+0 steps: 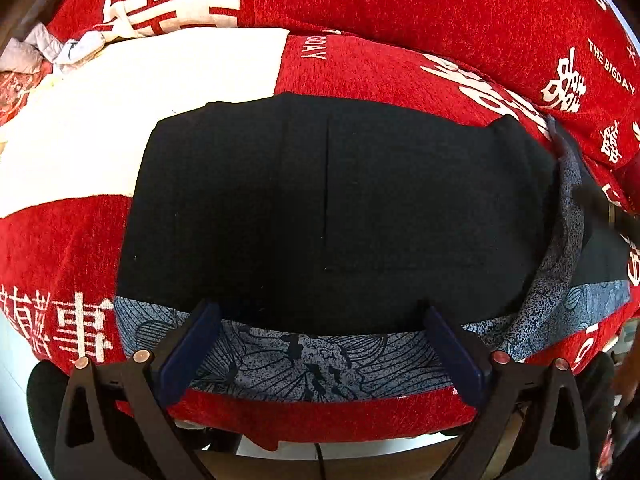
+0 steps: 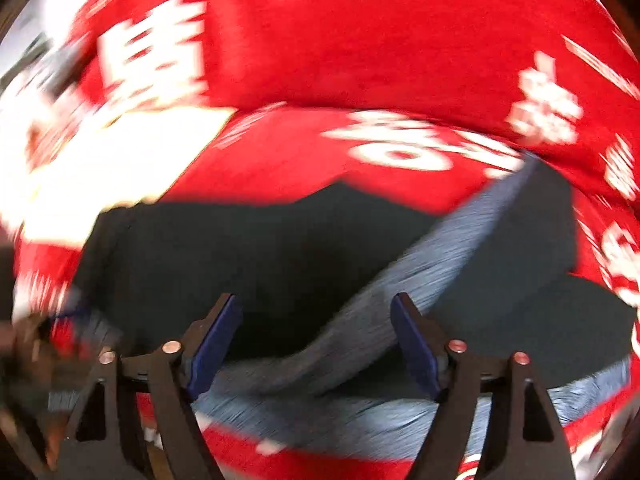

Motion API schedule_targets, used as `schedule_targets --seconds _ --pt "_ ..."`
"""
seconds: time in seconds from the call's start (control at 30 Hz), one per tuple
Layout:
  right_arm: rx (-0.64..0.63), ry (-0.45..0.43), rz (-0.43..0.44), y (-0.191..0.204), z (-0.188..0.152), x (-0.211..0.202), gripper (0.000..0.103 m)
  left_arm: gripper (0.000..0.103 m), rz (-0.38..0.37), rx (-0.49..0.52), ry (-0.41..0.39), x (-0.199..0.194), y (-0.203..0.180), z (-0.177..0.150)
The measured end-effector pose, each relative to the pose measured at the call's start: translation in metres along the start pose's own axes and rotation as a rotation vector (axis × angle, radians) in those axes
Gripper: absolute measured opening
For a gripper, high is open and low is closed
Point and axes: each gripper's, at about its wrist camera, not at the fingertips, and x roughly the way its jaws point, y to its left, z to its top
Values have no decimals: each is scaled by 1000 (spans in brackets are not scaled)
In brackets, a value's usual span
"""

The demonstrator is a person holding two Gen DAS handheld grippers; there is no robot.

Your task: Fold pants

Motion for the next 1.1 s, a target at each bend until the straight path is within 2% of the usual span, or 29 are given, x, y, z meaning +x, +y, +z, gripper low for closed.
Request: schedule_targets --seconds 0.07,0.13,0.2,0.27,0.37,0.4,0.43,0.5,0.57,0.63,0.7,0.83,0.9,1.0,1.03,1.1 --pt "125 28 -54 -28 16 13 85 102 5 2 -1 1 -1 0" --pt "221 91 -80 -47 31 32 85 102 20 -2 11 1 -3 2" --pt "260 126 -89 -58 40 47 85 102 11 -17 37 1 -7 9" --pt "257 158 -110 -60 44 63 85 102 -3 -6 40 0 -15 17" --pt "152 193 -166 -59 38 76 82 102 42 32 46 8 -31 24" --pt "109 180 -217 -55 34 73 65 102 58 44 58 13 -33 23" --pt "96 164 -221 -58 28 67 53 102 57 48 48 14 -34 21" --pt "130 149 -170 -67 15 52 15 102 44 56 40 12 -33 17" --pt "166 131 -165 -76 -2 34 10 102 26 52 56 8 -30 15" --pt "189 113 -166 -83 -16 21 9 102 9 48 67 1 -30 18" --pt "220 95 -167 -88 -31 6 8 102 -21 57 45 -8 -37 26" --pt "259 63 -188 -92 -60 -17 8 102 -34 120 23 -9 -77 50" --pt "267 57 -195 -93 -69 -20 8 102 4 185 32 1 -104 56" --pt "272 51 -202 -93 -82 -24 8 102 104 282 77 28 -133 47" --pt "273 53 -203 -94 -85 -24 8 103 141 313 59 32 -138 38" --pt "279 60 -200 -95 -85 -22 8 103 148 346 -1 25 -138 23"
